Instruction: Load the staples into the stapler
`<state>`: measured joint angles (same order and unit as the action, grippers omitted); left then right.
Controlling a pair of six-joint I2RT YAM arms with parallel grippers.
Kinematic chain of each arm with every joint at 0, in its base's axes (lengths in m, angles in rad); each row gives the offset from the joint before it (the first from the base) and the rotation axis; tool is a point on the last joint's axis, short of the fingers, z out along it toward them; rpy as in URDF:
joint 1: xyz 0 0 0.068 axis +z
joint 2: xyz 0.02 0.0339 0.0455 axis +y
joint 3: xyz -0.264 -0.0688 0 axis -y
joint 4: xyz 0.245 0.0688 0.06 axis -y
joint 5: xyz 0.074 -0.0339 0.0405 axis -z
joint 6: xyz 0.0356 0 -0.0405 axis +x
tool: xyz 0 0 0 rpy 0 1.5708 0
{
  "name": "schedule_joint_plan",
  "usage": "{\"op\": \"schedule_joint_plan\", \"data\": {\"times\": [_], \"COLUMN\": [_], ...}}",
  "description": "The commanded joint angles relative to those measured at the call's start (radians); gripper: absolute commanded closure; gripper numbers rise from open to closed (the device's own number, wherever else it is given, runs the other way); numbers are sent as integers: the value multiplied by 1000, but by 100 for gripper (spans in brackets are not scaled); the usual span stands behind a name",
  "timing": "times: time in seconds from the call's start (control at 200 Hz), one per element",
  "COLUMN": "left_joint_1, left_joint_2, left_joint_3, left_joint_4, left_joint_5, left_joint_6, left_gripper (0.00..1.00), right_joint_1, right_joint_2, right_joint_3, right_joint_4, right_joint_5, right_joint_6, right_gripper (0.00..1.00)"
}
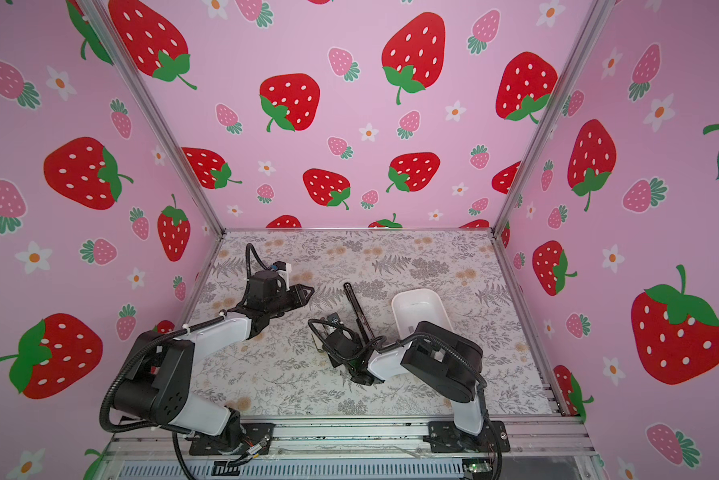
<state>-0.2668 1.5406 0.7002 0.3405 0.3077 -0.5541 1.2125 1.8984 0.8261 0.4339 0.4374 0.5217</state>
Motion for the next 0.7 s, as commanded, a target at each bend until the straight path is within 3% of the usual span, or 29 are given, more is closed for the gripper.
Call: {"op": "schedule_joint_plan", "data": {"times": [0.0, 0.12, 0.16, 0.27, 0.695], "left_joint_1": [-3, -9, -12, -15, -24], "left_joint_2": [21, 38, 39, 43, 59], "left_joint_3": [-52, -45, -48, -62, -68], "left_joint_4": [114, 106, 106, 106, 124], "left_joint_5": [8, 31, 26, 3, -42], "left_joint_6": [30, 56, 61, 76, 165], "left_gripper": [65, 66, 66, 67, 73], "right_joint_1": [-4, -4, -5, -8, -31], "right_joint_2": [-33, -83, -100, -142, -86], "right_joint_3": [-22, -66, -89, -168, -185], "right_joint_4": [-46, -2, 26, 107, 169], "right_joint_5": [28, -25, -58, -98, -172], "right_joint_6": [-5, -40, -65, -98, -150], "right_gripper": [51, 49, 42, 36, 37]}}
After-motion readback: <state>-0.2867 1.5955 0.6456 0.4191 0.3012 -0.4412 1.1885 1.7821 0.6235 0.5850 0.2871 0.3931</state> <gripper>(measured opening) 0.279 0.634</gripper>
